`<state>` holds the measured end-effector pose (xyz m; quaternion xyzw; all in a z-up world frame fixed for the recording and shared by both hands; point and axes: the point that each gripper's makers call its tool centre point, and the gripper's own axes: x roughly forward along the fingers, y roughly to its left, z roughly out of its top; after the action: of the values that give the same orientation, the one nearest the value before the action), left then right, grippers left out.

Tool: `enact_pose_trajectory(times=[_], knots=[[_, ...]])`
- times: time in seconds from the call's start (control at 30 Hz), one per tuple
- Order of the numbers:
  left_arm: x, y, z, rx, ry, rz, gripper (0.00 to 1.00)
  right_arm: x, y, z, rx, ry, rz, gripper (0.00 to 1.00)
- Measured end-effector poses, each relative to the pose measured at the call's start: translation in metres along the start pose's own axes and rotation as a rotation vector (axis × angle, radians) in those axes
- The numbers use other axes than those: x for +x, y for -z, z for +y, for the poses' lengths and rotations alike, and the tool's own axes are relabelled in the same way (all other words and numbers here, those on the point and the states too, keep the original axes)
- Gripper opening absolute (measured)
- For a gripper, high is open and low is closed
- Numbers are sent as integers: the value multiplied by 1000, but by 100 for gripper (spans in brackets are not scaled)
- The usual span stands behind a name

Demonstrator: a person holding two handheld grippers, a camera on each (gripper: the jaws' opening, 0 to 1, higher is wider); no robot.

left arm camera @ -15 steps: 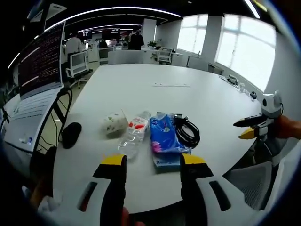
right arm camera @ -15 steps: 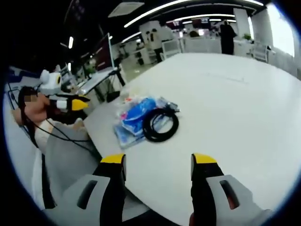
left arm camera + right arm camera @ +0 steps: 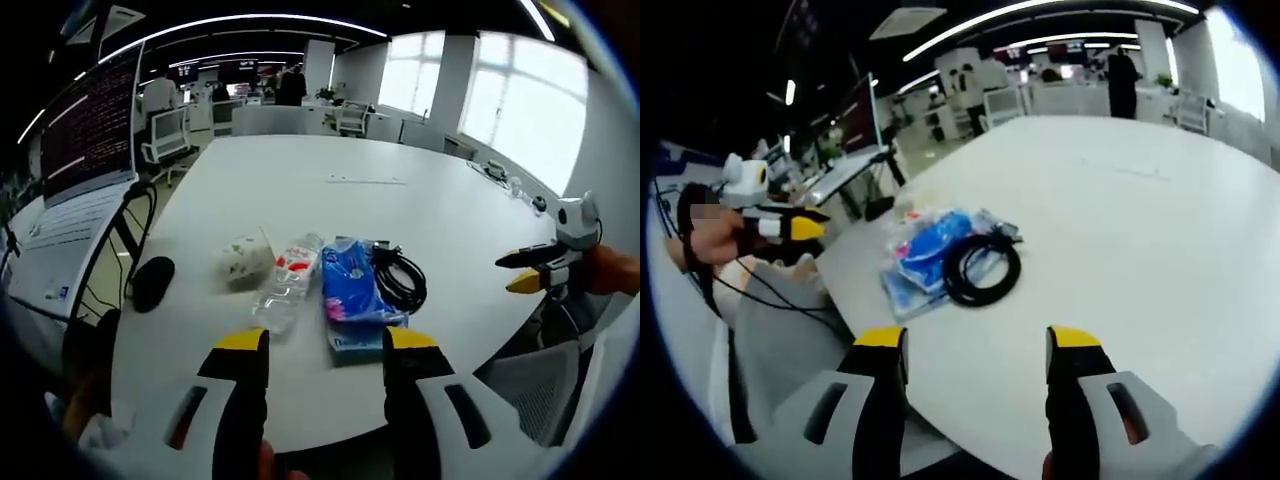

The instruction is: Arrange the tabletop items into an orderly group along one side of the table until the central work area is clear of visible clutter.

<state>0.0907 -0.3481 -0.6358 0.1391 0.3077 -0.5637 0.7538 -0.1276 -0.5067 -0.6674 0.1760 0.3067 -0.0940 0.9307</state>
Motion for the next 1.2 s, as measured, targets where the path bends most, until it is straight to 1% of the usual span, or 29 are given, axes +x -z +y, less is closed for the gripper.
enact_pose_trajectory(times=[0.3,0.63,0.97,1.2], knots=[[6,-1,-5,24,23,8,45,-6,2,-5,16,21,-11,53],[9,0,-1,37,31,13,44,-8,5,-4,21,35,-12,53],[12,-5,8,53,33,13,44,-7,6,-1,21,36,-5,53],[13,-4,11,59,38,17,44,-7,8,1,20,40,2,53]])
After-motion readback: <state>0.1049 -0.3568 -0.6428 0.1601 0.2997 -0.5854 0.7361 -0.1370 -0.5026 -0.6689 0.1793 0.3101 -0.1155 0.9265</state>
